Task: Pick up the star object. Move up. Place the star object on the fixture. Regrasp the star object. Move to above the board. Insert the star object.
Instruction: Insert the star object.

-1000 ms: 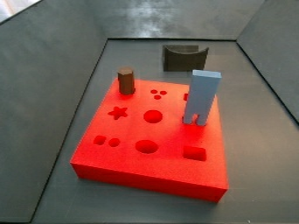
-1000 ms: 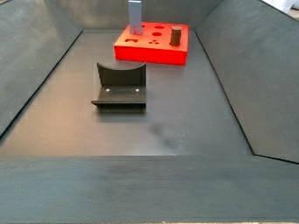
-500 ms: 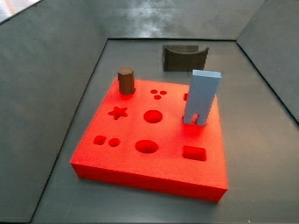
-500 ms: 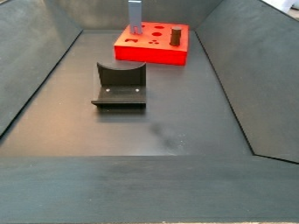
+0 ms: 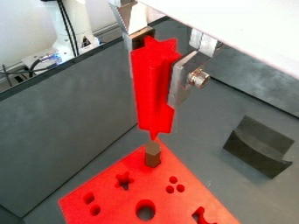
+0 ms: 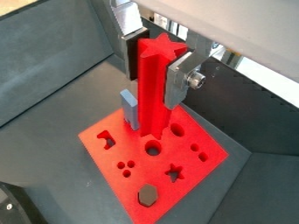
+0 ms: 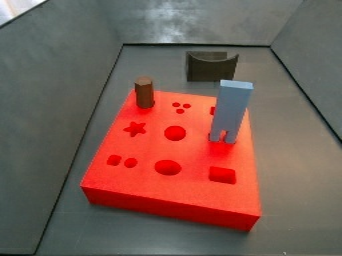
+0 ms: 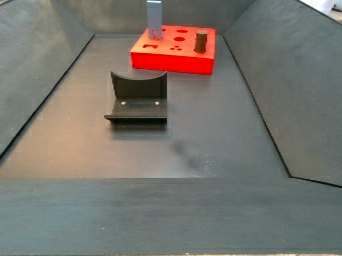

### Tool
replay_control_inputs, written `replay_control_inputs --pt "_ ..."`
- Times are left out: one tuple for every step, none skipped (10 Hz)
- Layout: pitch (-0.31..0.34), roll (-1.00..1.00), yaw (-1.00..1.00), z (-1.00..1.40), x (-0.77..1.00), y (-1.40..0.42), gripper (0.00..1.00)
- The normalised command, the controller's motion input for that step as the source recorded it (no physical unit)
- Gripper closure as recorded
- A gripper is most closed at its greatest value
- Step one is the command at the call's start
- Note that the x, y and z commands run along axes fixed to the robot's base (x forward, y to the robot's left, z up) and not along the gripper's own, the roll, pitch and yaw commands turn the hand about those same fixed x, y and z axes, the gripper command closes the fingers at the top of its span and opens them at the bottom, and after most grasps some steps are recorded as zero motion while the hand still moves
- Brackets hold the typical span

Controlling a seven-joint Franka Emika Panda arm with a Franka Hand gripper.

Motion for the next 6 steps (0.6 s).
replay_control_inputs --pt "-0.141 -0.21 -0.15 -0.32 -0.39 0.1 1.0" --pt "-0.17 -0.26 -0.14 -0.55 -0.38 0.06 1.0" --pt "-0.183 -0.28 -0.14 -0.52 -0.36 0.07 1.0" --pt "-0.19 -0.28 -0.1 -0.51 -0.31 0.09 1.0" --pt "-0.217 -0.29 -0.09 -0.46 -0.26 0.08 1.0" --pt "-0.129 -0.05 0.0 -0.04 -0.11 0.02 1.0"
